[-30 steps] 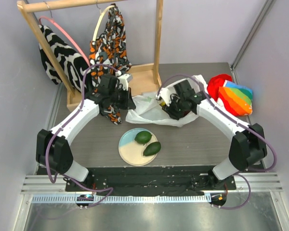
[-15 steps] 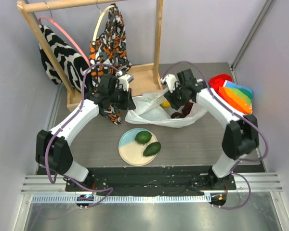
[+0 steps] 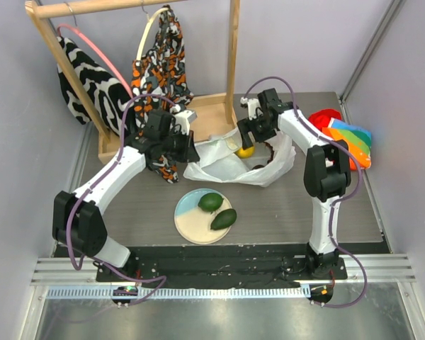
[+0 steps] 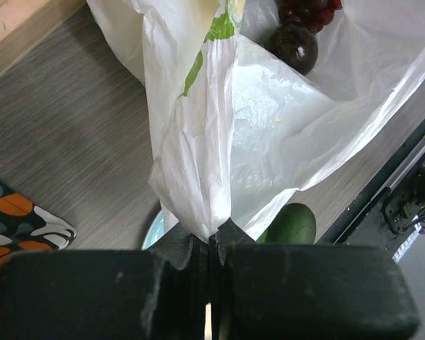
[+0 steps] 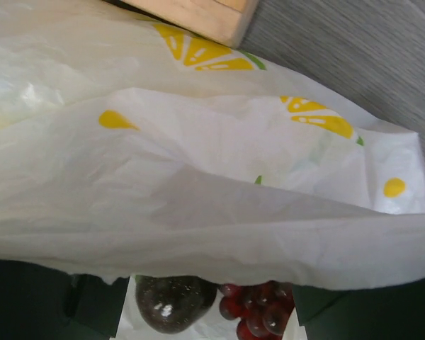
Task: Take the fake fruits out of the plastic bag
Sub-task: Take out the fake fruit from the plastic bag.
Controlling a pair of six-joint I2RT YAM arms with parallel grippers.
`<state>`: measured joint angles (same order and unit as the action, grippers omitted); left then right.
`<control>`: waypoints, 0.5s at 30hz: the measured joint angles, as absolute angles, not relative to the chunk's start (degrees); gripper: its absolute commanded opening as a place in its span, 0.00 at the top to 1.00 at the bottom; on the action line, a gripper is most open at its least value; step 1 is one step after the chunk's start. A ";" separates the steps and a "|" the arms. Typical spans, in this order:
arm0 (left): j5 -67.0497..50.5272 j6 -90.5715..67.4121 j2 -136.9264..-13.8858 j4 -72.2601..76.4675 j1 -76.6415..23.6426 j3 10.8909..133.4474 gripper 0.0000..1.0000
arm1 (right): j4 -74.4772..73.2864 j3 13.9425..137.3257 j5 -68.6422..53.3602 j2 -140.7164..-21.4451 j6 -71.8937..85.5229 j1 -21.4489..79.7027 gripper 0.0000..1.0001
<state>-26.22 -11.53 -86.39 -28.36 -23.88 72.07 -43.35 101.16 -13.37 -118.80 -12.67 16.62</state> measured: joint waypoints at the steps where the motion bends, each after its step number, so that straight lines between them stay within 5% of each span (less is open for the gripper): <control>1: -26.22 -11.53 -86.37 -28.38 -23.88 72.01 1.00 | -43.62 101.62 -14.06 -119.20 -11.94 16.73 0.18; 15: -26.24 -11.53 -86.39 -28.60 -23.88 71.68 1.00 | -43.97 104.29 -17.32 -122.93 -5.78 16.82 0.14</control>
